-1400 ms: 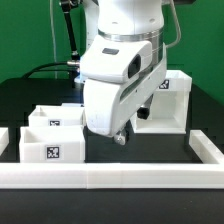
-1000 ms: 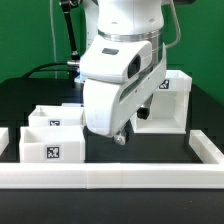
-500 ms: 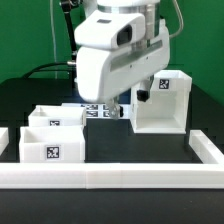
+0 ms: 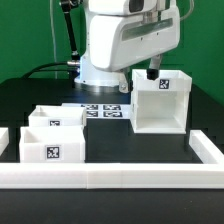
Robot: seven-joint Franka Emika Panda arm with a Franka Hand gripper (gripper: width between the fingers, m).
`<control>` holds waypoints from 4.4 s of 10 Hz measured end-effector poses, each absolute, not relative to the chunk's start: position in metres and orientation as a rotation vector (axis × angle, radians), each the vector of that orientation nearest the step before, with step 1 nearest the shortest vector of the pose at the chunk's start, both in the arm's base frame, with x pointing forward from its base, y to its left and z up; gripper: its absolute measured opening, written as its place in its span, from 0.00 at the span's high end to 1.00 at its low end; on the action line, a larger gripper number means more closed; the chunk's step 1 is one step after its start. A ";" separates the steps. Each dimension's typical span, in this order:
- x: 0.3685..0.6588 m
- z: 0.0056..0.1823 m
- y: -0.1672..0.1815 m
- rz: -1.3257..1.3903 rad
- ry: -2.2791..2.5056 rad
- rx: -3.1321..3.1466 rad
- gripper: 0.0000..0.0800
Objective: Assemble drawer
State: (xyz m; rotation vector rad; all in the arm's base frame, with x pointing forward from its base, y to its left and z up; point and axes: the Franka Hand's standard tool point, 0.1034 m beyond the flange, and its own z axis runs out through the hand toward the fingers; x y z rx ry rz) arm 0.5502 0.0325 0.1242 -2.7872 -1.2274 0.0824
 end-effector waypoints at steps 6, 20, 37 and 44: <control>0.500 0.134 0.039 0.065 -0.710 -3.011 0.19; 0.419 0.137 0.104 0.130 -0.114 -3.104 0.19; 0.389 0.099 0.150 0.131 -0.002 -3.097 0.60; 0.398 0.104 0.129 0.144 -0.069 -3.090 0.95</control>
Offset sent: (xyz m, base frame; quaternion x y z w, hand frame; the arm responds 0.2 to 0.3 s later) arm -0.0553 -0.0173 0.0159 -0.0923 0.0115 0.1871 0.9779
